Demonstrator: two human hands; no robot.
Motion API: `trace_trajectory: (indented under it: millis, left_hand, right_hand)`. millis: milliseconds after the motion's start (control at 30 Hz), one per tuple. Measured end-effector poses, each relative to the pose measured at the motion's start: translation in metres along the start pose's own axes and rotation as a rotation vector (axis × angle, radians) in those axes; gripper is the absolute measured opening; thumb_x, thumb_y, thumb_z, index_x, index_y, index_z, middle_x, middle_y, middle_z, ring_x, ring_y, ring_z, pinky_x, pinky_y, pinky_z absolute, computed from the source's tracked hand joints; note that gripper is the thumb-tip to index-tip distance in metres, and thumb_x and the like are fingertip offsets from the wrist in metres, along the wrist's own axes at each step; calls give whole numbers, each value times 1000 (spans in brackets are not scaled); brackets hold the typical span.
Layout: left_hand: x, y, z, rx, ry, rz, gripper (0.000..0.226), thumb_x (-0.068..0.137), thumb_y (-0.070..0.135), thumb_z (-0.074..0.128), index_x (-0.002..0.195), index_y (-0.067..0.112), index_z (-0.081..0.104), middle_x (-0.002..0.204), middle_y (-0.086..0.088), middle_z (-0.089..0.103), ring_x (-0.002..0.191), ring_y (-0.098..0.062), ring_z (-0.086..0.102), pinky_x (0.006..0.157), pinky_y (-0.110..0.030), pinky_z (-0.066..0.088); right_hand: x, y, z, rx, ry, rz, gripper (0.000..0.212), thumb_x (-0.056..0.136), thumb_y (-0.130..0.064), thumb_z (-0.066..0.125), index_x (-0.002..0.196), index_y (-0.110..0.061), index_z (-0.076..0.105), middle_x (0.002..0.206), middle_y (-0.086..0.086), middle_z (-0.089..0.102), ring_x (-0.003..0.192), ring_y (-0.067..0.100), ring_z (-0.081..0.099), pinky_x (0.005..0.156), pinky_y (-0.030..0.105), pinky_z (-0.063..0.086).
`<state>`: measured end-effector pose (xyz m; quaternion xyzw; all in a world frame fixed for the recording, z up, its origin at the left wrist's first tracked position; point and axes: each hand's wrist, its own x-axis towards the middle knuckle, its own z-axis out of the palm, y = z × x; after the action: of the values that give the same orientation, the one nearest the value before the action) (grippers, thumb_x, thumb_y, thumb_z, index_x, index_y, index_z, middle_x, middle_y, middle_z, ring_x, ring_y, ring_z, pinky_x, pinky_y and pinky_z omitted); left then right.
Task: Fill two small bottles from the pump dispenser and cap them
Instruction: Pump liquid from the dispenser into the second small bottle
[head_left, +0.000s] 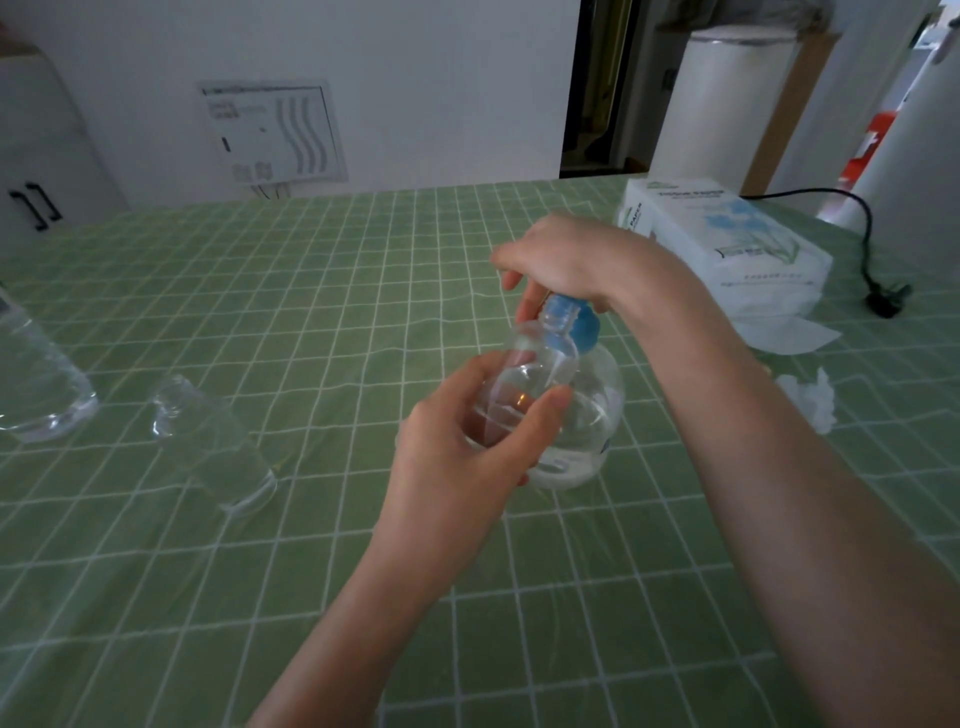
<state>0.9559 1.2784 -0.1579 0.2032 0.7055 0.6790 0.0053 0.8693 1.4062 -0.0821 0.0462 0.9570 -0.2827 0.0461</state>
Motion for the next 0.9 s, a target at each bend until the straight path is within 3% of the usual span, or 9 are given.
trace_trajectory:
  millis: [100,233,467,700,900]
  left_hand:
    - [-1,-1,0,25,-7,-14,21,72,42,63,90,32,65,60,14,67,48,1,58,43,-13,45]
    - [-1,-2,-1,32,-3,-22,25,68,47,61,89,35,64,59,14,67,46,-1,57,42,-12,44]
    - [0,2,1,3,-2,-2,21,71,41,63,91,36,64,62,16,68,49,4,60,44,-8,42]
    - [0,2,0,2,5,-7,23,69,42,62,91,35,64,60,16,67,47,4,59,42,-8,41]
    - [-1,-1,0,23,-1,-14,26,69,44,61,91,32,64,59,15,66,48,4,59,44,-9,43]
  right_hand:
    - [-1,2,3,-6,-13,9,39,96,-31,40,121,-7,59,122,15,61,107,28,56,82,33,37]
    - [-3,1,5,-5,-24,16,38,96,-31,40,119,-7,60,118,13,63,100,26,57,77,32,36]
    - [-5,-3,-5,-17,18,-4,37,95,-31,42,114,-6,61,103,12,68,99,25,61,78,34,39]
    - [-3,-2,-2,-10,-9,13,38,96,-30,40,118,-7,60,113,12,65,101,26,58,69,32,37]
    - [-1,2,5,1,-26,33,40,96,-32,40,122,-6,58,121,16,62,108,30,56,84,35,39]
